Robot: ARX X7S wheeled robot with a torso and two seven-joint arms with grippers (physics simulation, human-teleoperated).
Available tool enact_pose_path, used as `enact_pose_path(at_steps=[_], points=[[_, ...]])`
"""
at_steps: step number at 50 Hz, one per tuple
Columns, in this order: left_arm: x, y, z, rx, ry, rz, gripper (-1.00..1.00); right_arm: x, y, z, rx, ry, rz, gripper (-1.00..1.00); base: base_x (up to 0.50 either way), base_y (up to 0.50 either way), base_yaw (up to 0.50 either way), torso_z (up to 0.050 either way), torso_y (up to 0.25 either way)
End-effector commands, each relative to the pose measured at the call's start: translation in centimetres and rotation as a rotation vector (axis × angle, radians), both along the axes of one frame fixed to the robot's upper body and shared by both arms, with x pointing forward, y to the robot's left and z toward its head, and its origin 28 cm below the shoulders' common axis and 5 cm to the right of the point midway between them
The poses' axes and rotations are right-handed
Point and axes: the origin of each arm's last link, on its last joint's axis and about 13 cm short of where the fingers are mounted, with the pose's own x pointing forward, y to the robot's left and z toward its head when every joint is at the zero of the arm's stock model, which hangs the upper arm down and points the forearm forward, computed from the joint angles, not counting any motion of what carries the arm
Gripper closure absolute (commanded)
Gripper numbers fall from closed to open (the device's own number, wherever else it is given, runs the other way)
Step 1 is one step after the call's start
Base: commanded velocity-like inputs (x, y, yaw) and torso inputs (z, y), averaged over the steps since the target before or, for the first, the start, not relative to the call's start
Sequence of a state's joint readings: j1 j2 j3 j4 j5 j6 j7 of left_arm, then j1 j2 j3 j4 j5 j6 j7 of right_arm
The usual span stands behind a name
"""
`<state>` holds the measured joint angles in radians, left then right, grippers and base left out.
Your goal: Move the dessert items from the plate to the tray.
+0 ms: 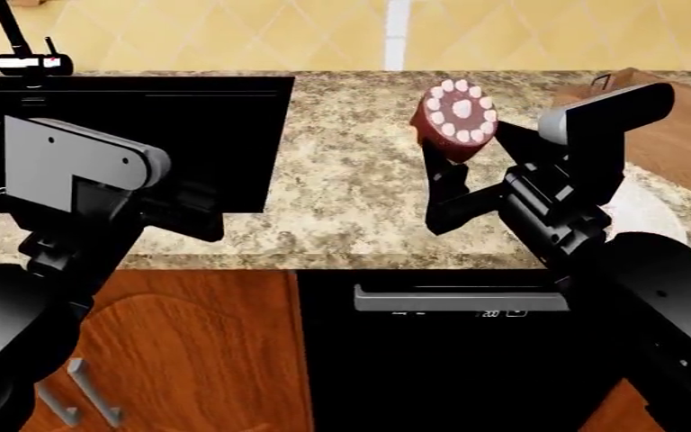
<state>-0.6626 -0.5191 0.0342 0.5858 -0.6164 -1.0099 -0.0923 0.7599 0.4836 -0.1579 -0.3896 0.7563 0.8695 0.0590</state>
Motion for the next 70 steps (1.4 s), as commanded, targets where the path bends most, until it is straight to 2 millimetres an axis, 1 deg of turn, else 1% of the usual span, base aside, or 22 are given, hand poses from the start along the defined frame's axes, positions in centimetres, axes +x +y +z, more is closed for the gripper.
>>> enact_pose_path(at_steps=[1,20,40,49,56,58,62,70], points=[[0.0,0.0,0.2,0.003,-0.003,-0.002,-1.0,0.2,-0.1,0.2,-0.012,-0.016,0.001,1.0,0.0,-0.5,0.0,0.0,0.0],[-0.2,0.0,-0.1,0.012,0.005,-0.003,-1.0,0.7,-0.2,-0.3,0.001,-0.001,0.004,1.0,0.0,-0.5,0.0,0.0,0.0],[-0.2,0.1,-0.6,0.005,0.009,0.0,-1.0,1.2,-0.2,0.1,0.001,0.005,-0.004,1.0,0.0,-0.5,0.0,0.0,0.0],[-0.3,-0.4,-0.4,-0.015,0.011,-0.031,-1.0,1.4,-0.1,0.1,-0.007,0.007,0.005,1.0,0.0,-0.5,0.0,0.0,0.0],[0.0,-0.6,-0.1,0.006,0.009,-0.044,-1.0,1.7,-0.1,0.0,-0.003,0.026,0.023,1.0,0.0,-0.5,0.0,0.0,0.0],[0.0,-0.6,-0.1,0.007,0.01,-0.044,-1.0,1.8,-0.1,-0.2,0.014,0.057,0.05,1.0,0.19,-0.48,0.0,0.0,0.0],[0.0,-0.5,0.0,0.009,0.015,-0.037,-1.0,2.1,0.0,-0.2,0.028,0.048,0.039,1.0,0.0,0.0,0.0,0.0,0.0],[0.0,-0.4,-0.1,0.01,0.018,-0.037,-1.0,2.8,-0.3,0.4,0.009,0.032,0.003,1.0,0.36,-0.37,0.0,0.0,0.0]])
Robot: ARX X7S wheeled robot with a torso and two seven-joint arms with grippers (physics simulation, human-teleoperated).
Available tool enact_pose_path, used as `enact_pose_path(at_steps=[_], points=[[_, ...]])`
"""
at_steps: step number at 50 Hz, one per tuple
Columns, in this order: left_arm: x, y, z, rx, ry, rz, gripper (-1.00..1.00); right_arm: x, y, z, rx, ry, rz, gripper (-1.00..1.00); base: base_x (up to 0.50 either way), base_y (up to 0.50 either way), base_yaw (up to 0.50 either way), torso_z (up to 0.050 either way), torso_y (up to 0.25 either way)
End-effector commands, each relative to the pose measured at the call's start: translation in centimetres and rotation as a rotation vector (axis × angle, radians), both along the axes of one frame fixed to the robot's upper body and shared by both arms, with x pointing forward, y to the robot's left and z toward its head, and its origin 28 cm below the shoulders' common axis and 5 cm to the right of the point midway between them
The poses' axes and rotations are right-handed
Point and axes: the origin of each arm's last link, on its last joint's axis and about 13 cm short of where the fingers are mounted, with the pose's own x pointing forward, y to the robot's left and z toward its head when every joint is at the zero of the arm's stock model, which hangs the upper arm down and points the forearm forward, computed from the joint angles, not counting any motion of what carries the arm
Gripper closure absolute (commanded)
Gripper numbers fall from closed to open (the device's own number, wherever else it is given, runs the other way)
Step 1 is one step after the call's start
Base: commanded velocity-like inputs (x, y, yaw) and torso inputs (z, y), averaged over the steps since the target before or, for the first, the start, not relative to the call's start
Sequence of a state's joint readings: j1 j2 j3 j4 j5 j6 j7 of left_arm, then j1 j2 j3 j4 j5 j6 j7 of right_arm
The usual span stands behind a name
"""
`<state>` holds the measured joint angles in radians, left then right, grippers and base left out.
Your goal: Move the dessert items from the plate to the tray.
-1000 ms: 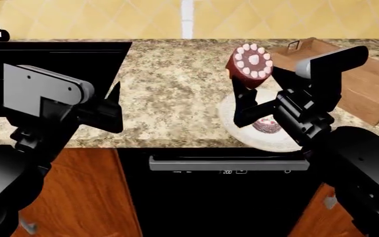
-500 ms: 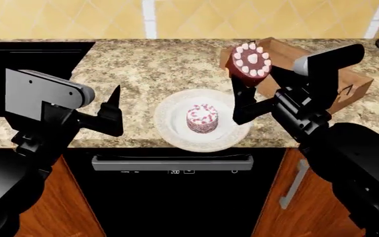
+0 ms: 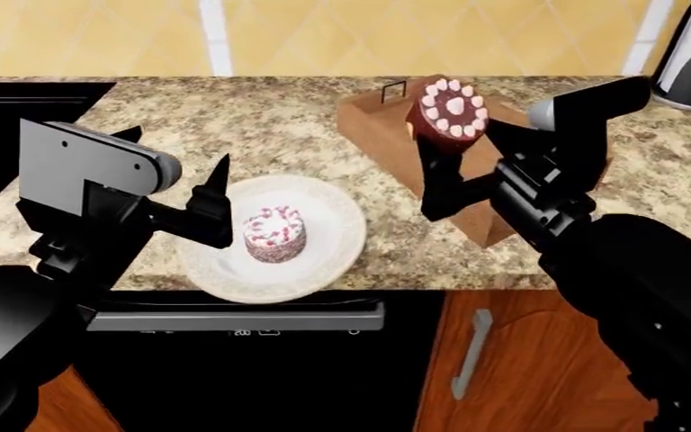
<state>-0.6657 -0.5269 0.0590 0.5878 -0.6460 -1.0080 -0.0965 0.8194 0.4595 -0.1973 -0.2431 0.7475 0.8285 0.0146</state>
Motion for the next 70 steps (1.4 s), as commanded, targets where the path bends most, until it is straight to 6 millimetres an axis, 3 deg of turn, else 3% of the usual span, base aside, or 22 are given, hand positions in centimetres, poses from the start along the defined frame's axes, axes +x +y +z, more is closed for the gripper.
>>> enact_pose_path(at_steps=[1,21,33,48,62,70], points=[[0.0,0.0,0.0,0.003,0.004,-0.002,-1.0,0.7,-0.2,0.7,-0.023,-0.017,-0.013,1.0,0.39,-0.36,0.0,0.0,0.0],[0.0,0.1,0.0,0.016,0.009,0.01,-1.0,2.3,0.8,1.8,-0.079,0.028,0.046,1.0,0.42,-0.36,0.0,0.0,0.001],[-0.5,0.5,0.8,0.044,0.007,0.027,-1.0,2.8,1.7,2.8,-0.131,0.129,0.098,1.0,0.05,0.0,0.0,0.0,0.001],[-1.8,1.2,1.8,0.093,0.023,0.056,-1.0,3.4,2.2,3.5,-0.17,0.184,0.13,1.0,0.49,-0.01,0.0,0.0,0.001],[-1.8,1.2,1.7,0.104,0.041,0.056,-1.0,3.1,2.1,3.8,-0.159,0.228,0.145,1.0,0.0,0.0,0.0,0.0,0.001],[-1.8,1.3,1.4,0.101,0.05,0.054,-1.0,4.0,2.1,3.4,-0.161,0.241,0.112,1.0,0.0,0.0,0.0,0.0,0.0]])
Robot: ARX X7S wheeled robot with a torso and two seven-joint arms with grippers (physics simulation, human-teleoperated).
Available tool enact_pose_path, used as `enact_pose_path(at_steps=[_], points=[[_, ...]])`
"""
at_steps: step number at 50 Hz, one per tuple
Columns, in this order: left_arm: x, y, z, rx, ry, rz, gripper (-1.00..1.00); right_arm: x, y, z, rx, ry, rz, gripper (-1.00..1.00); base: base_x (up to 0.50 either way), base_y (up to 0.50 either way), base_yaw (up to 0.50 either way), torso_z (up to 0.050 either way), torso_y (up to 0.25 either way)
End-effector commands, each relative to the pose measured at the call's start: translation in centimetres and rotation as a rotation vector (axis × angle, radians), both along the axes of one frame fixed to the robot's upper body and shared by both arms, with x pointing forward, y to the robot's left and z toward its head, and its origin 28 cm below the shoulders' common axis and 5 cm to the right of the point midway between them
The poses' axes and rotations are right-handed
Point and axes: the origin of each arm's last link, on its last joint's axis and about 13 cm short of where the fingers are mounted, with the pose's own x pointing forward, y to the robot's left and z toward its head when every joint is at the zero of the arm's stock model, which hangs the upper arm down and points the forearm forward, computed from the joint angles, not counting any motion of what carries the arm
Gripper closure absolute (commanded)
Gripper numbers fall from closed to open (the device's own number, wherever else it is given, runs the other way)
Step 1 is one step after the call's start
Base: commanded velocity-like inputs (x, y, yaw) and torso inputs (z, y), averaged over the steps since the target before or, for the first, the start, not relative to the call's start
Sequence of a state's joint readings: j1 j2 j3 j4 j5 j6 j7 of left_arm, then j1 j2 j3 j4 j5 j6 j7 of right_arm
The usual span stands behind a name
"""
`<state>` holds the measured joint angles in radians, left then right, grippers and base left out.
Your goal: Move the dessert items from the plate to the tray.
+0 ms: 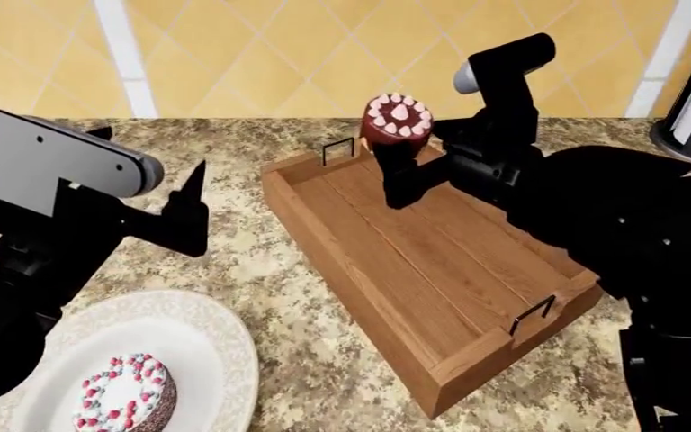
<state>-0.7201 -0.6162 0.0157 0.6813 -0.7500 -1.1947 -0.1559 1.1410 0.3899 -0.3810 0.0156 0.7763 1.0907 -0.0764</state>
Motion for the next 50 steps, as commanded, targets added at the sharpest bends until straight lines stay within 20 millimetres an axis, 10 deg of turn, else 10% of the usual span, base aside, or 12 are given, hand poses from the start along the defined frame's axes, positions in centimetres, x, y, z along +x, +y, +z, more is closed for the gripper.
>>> enact_pose_path(at_steps=[1,25,46,47,50], points=[[-0.1,0.0,-0.3,0.003,0.013,-0.001,-1.0,1.0,0.0,-0.2,-0.011,0.013,-0.025,1.0,0.0,0.0,0.0,0.0,0.0],[-0.2,0.0,-0.4,-0.002,0.013,0.001,-1.0,6.7,0.5,-4.6,-0.089,0.095,-0.159,1.0,0.0,0.0,0.0,0.0,0.0],[-0.1,0.0,-0.5,-0.001,0.006,0.006,-1.0,6.9,0.9,-6.7,-0.176,0.229,-0.098,1.0,0.0,0.0,0.0,0.0,0.0],[-0.1,0.1,-0.5,-0.001,0.006,0.008,-1.0,6.9,0.9,-6.6,-0.165,0.229,-0.098,-1.0,0.0,0.0,0.0,0.0,0.0],[-0.1,0.1,-0.5,-0.002,0.006,0.011,-1.0,6.8,0.9,-6.2,-0.133,0.228,-0.093,-1.0,0.0,0.0,0.0,0.0,0.0]])
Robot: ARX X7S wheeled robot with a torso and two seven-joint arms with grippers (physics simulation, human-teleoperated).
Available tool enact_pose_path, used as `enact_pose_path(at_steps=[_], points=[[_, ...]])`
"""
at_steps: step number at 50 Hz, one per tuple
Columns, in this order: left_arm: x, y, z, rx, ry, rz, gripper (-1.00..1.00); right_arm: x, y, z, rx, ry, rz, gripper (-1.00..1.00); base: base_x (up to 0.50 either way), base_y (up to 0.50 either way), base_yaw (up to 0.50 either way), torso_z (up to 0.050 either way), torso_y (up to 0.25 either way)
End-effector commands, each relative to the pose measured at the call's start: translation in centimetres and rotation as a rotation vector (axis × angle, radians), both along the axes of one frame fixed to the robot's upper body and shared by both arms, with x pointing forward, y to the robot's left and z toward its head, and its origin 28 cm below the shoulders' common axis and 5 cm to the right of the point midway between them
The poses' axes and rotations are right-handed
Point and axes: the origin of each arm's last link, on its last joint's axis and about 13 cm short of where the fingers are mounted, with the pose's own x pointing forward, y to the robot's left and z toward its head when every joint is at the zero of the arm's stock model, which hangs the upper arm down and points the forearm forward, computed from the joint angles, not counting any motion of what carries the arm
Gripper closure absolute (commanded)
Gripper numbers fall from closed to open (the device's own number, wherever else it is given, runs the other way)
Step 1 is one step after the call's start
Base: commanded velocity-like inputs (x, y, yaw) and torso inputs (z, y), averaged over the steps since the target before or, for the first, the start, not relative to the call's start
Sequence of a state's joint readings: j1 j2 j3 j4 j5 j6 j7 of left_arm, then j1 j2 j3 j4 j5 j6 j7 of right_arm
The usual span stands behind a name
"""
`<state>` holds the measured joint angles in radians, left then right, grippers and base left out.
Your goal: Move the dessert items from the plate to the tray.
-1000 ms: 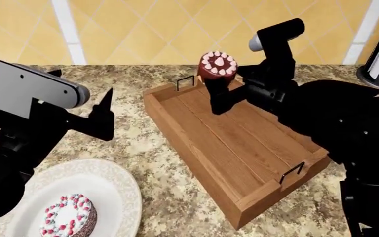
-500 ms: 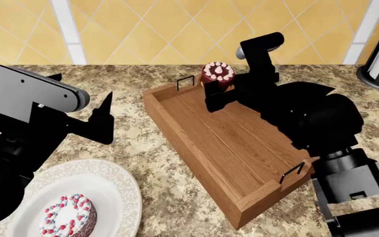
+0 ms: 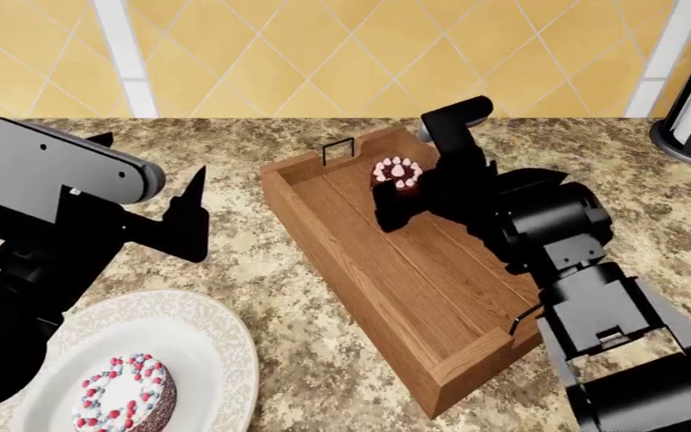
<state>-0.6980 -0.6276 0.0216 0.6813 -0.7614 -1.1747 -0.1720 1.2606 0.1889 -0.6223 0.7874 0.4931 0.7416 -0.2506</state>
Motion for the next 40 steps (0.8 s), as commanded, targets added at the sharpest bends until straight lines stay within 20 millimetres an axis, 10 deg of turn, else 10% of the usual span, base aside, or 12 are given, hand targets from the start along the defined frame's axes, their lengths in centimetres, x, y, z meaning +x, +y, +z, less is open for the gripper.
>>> enact_pose_path(at_steps=[1,12,28,40], points=[[0.0,0.1,-0.2,0.0,0.0,0.008,-1.0,-0.1,-0.1,0.5,0.035,0.024,0.027,-1.0,0.0,0.0,0.0,0.0,0.0],[-0.1,0.1,-0.3,0.008,0.012,0.005,-1.0,-1.7,-0.3,3.1,0.127,-0.049,0.076,-1.0,0.0,0.0,0.0,0.0,0.0],[-1.2,-0.2,-0.1,0.025,0.065,-0.037,-1.0,-10.2,-2.0,7.3,0.251,-0.326,0.148,-1.0,0.0,0.0,0.0,0.0,0.0],[-7.8,0.8,2.6,-0.093,0.187,-0.125,-1.0,-12.5,-1.2,8.7,0.285,-0.443,0.223,-1.0,0.0,0.0,0.0,0.0,0.0]])
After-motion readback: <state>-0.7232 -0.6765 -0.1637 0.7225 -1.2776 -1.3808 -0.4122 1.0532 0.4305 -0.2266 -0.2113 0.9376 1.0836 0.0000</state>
